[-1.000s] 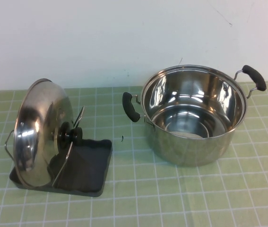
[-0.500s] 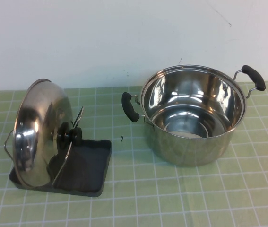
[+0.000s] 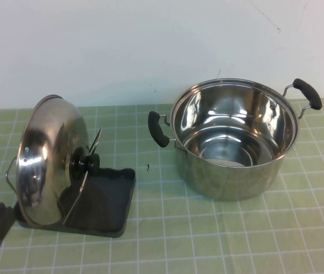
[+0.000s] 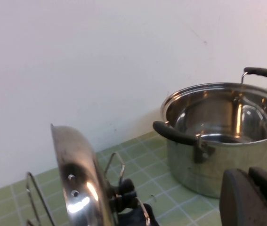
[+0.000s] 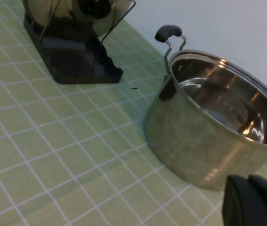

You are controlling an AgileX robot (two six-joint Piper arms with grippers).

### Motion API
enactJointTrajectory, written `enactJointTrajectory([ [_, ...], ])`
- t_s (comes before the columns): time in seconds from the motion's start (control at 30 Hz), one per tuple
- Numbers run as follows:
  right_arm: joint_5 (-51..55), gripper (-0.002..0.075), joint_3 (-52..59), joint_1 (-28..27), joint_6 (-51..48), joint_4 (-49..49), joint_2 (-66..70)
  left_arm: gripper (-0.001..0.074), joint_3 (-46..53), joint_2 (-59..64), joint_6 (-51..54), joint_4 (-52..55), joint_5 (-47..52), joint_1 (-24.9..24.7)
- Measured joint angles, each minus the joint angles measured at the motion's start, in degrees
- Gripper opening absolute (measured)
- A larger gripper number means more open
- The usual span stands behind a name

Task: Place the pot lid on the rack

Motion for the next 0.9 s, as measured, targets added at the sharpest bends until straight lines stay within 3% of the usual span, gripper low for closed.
enactJointTrajectory([
  [0.6, 2.68, -0.0001, 0.37, 0.0, 4.01, 5.86, -0.09, -0.0001, 3.29, -0.31, 2.2, -5.28, -3.03, -0.49],
  [0.9, 2.78, -0.0001, 0.37, 0.0, 4.01, 5.86, -0.09, -0.0001, 4.49, -11.12, 2.96, -4.83, -4.77, -9.81],
])
